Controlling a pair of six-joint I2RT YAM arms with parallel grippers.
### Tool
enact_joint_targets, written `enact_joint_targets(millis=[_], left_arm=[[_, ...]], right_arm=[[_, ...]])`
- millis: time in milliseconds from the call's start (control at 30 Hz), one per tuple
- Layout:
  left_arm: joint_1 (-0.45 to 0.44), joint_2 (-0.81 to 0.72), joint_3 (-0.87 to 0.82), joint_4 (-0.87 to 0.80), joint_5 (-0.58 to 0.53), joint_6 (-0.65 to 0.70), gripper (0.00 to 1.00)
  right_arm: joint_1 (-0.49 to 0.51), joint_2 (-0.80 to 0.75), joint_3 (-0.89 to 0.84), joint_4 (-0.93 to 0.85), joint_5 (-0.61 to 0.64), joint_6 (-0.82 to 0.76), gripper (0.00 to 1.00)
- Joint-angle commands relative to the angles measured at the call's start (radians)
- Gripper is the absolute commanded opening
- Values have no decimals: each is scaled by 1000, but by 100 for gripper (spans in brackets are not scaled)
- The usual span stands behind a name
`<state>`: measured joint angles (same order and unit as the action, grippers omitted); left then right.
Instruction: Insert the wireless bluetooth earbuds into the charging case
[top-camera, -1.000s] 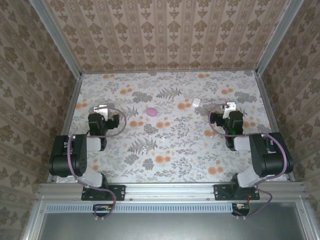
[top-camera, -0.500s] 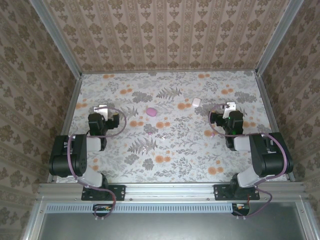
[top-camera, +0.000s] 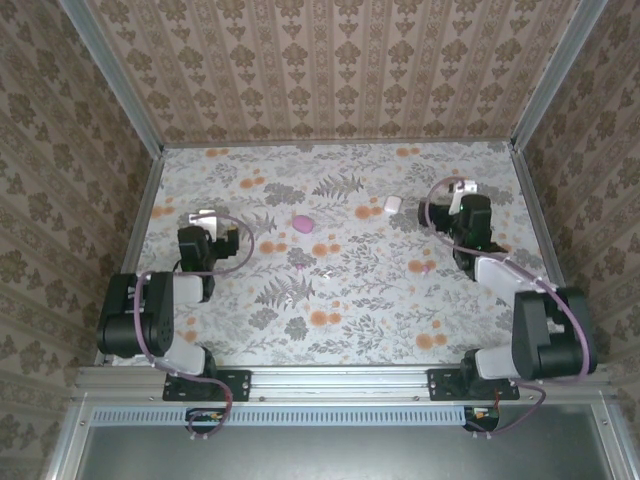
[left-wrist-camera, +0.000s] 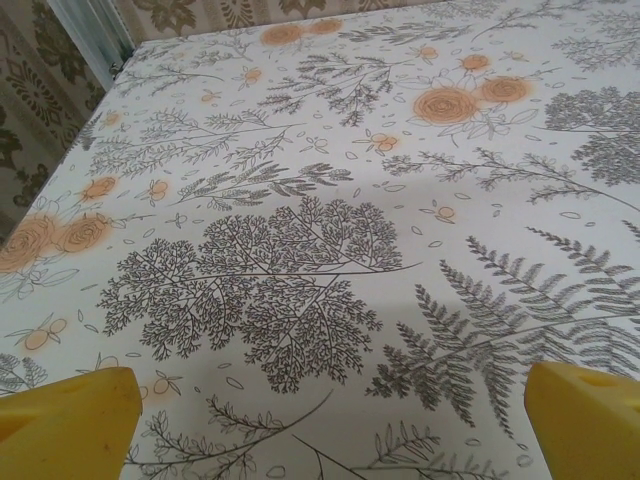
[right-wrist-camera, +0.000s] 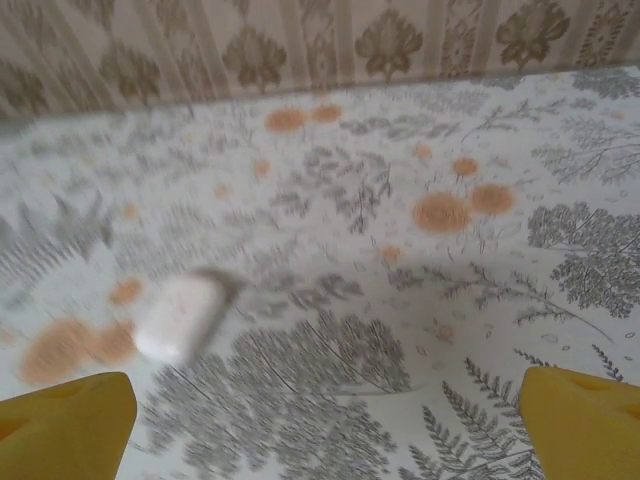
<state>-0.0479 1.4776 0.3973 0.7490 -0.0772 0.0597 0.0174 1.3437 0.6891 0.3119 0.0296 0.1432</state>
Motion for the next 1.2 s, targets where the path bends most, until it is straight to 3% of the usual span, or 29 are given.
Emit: enact_joint_targets(millis=[0, 67, 200, 300, 333, 433, 500, 567, 833, 1167], left_arm=[[-12, -146, 51, -146, -44, -17, 100], [-8, -240, 64, -245, -63, -73, 100], [10, -352, 115, -424, -133, -223, 100], [28, -370, 206, -677, -211, -502, 100], [47, -358, 233, -744, -177, -569, 100], [99, -271, 302, -776, 110, -612, 100], [84, -194, 356, -767, 254, -602, 95], [45, -115, 428, -795, 325, -563, 92], [-156, 31, 598, -903, 332, -488, 93], [-240, 20, 614, -929, 314, -475, 97]], right_arm=[[1, -77, 132, -357, -13, 256, 100], [-8, -90, 190, -451, -171, 260, 100], [-6, -80, 199, -442, -417, 311, 97], [9, -32, 234, -463, -490, 360, 89], [23, -12, 252, -480, -493, 368, 88], [82, 72, 313, -527, -480, 352, 83], [124, 133, 376, -594, -443, 319, 81], [167, 192, 440, -669, -348, 297, 81], [186, 430, 650, -838, -107, 348, 74], [62, 621, 744, -758, -283, 392, 60]])
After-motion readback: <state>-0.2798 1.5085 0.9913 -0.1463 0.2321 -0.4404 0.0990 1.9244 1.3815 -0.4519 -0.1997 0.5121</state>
